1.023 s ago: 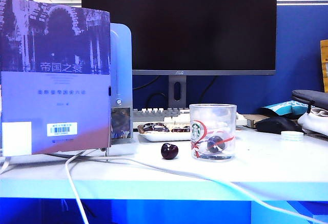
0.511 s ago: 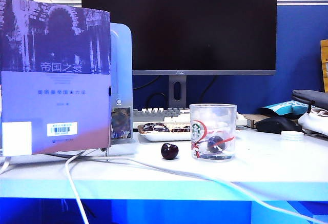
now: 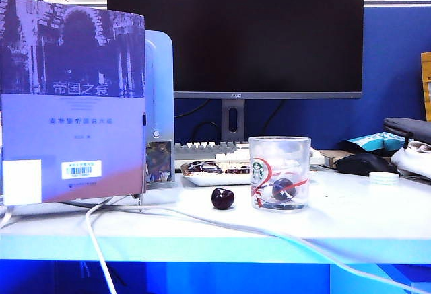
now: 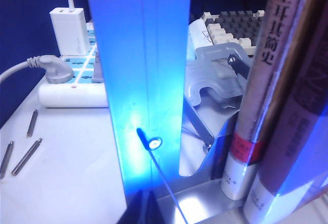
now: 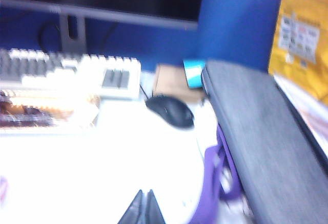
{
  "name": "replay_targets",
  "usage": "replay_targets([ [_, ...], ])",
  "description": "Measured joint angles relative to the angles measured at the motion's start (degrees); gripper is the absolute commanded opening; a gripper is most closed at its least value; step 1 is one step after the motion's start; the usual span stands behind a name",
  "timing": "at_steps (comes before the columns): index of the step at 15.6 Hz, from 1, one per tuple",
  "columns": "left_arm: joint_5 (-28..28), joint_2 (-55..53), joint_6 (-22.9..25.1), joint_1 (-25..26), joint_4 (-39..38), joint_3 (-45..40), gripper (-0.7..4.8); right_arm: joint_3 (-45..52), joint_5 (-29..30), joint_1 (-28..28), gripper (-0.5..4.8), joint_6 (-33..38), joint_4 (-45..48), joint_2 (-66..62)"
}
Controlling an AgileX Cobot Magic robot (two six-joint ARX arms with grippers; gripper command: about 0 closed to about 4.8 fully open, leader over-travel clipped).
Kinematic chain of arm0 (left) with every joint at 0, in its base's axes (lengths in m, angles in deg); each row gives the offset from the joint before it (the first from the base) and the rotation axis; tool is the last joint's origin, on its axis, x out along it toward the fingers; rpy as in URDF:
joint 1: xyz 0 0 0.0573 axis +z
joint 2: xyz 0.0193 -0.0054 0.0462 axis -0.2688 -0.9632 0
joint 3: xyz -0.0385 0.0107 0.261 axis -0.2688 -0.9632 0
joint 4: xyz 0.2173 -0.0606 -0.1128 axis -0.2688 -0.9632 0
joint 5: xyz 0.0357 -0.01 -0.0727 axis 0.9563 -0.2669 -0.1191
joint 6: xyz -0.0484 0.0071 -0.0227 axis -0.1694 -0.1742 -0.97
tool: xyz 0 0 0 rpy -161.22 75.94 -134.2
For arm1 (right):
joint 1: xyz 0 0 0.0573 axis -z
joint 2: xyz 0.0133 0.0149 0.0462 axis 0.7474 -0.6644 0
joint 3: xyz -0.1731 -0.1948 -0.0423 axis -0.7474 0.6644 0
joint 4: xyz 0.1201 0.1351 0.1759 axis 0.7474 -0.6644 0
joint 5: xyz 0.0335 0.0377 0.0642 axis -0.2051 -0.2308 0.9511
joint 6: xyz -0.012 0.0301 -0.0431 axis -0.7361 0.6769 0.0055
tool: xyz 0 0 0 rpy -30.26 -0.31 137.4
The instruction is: Pick up the cherry on the right side of the glass and put it inside the glass.
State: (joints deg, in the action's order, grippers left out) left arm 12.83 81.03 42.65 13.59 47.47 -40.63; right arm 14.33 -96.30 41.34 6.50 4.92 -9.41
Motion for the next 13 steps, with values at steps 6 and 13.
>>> replay_targets([
  [6,0.0,0.0,0.0,0.0,0.0,0.0,-0.05,5.7,-0.1,0.7,-0.02,5.8,-2.6,0.0],
  [13,0.0,0.0,0.0,0.0,0.0,0.0,-0.05,5.7,1.1,0.7,-0.01,8.6,-3.9,0.0],
])
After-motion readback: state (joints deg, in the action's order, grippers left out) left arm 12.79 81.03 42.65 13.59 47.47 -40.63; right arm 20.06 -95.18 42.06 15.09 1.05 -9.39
